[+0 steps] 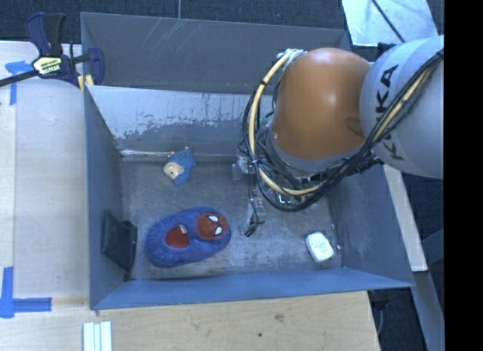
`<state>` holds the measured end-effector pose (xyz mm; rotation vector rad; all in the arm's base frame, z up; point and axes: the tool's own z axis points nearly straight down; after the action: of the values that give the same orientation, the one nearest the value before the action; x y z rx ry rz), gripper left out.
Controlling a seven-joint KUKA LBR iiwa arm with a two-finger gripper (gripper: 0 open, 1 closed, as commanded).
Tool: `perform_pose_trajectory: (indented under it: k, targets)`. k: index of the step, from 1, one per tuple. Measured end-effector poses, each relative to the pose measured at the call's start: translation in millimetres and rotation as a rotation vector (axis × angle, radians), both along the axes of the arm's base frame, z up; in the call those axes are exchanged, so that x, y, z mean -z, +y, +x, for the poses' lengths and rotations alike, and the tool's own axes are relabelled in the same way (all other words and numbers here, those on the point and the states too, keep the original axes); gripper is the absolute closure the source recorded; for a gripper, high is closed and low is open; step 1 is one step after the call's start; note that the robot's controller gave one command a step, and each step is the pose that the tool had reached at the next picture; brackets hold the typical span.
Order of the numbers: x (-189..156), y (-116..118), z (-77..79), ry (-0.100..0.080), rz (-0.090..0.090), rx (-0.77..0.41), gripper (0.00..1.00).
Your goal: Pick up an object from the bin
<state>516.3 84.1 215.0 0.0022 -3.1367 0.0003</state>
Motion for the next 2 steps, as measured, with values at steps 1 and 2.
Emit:
perform_pose_trajectory:
  k: [1,2]
  targets:
    - [125.1,64.6,23.9,-0.002,0.001,-0.334,0.00]
    - [119.9,64.5,27.5,-0.013,0.003,-0.330,1.00]
